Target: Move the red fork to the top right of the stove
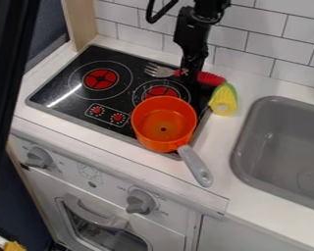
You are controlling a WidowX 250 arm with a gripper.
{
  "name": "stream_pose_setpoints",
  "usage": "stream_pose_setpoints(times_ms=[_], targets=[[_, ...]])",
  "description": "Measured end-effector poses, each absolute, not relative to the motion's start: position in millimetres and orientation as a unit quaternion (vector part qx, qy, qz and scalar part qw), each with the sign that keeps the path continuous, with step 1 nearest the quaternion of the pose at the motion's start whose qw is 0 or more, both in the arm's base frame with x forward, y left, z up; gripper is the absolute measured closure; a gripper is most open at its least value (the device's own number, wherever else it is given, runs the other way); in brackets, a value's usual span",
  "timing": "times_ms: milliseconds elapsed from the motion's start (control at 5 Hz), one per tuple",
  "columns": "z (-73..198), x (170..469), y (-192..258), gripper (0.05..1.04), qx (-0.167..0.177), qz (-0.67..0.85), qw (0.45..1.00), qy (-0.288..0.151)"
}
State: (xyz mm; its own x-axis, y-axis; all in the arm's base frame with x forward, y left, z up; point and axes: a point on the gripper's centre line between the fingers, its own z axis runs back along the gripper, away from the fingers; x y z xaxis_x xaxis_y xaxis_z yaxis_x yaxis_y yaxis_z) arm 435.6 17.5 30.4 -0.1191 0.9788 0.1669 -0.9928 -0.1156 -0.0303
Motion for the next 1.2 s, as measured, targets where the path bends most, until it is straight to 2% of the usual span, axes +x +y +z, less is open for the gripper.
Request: stream_pose_setpoints(times_ms=[200, 400, 600, 800, 1000, 1200], targets=[[28, 436, 16, 0.372, 0.059, 0.742, 0.665, -0.060], [30, 438, 15, 0.107, 0.054, 0.737, 0.671, -0.059], [27, 436, 12, 0.083, 0.052, 0.736, 0.673, -0.050], [40, 431, 11, 0.083, 0.042, 0.736, 0.674, -0.051], [69, 430, 13, 0.083, 0.013, 0.739, 0.671, -0.061], [83, 424, 21, 0.083, 0.005, 0.738, 0.670, -0.073]])
